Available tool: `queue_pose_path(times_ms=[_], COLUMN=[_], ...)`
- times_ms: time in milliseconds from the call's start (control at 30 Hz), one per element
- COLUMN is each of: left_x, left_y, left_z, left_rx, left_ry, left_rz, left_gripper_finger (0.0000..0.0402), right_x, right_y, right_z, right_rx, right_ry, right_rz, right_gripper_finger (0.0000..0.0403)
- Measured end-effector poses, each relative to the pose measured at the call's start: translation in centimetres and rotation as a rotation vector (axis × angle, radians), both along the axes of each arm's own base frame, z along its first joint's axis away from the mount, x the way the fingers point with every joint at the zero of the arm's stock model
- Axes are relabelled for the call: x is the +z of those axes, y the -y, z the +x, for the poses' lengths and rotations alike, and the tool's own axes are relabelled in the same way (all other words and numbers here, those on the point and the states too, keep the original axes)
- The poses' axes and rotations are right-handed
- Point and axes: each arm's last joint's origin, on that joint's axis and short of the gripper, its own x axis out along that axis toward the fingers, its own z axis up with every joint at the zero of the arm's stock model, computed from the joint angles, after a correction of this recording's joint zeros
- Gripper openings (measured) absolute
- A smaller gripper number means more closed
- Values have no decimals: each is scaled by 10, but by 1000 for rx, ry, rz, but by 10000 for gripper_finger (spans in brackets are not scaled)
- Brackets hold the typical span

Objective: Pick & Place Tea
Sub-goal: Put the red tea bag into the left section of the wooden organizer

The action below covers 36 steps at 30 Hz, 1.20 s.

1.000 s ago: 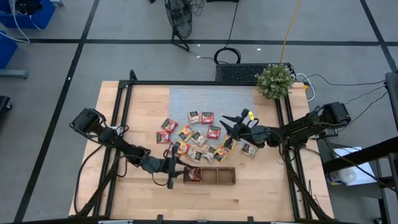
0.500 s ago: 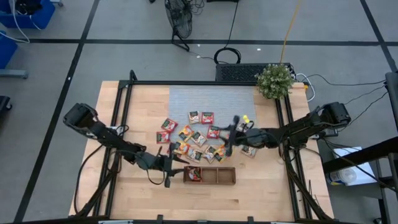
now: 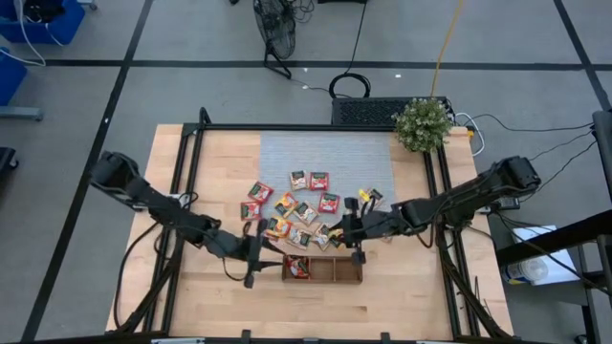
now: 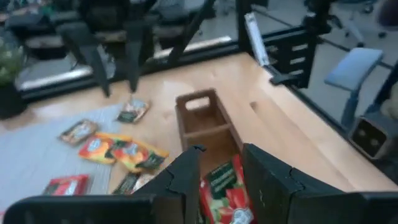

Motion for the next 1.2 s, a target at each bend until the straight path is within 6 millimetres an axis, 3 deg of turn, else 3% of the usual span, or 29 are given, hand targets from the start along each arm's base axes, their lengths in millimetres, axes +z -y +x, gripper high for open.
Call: queue_pose_path(times_ms=[300,433,700,900,1200], left_x=[4,4,3,3,3], left_y=[-9,-9,-9,-9,-10], left_z=[9,9,8,9,9], left_rx=[39,31,55,52,54], left_ry=[20,23,-1,9,1], left_rz=[21,56,-34,-26,-14], left_gripper_finger=[124,124,124,124,124], right_x=[-15,-28,-49,-72,-70], right_y=[-20,-42,-74,-75,-73], right_z=[16,26,48,59,62], right_rx=[49,77,57,-71,-131], right_ry=[-34,-76,-99,-109,-93], right_rz=[280,304,323,241,353], right_gripper_finger=[102,102,102,102,102])
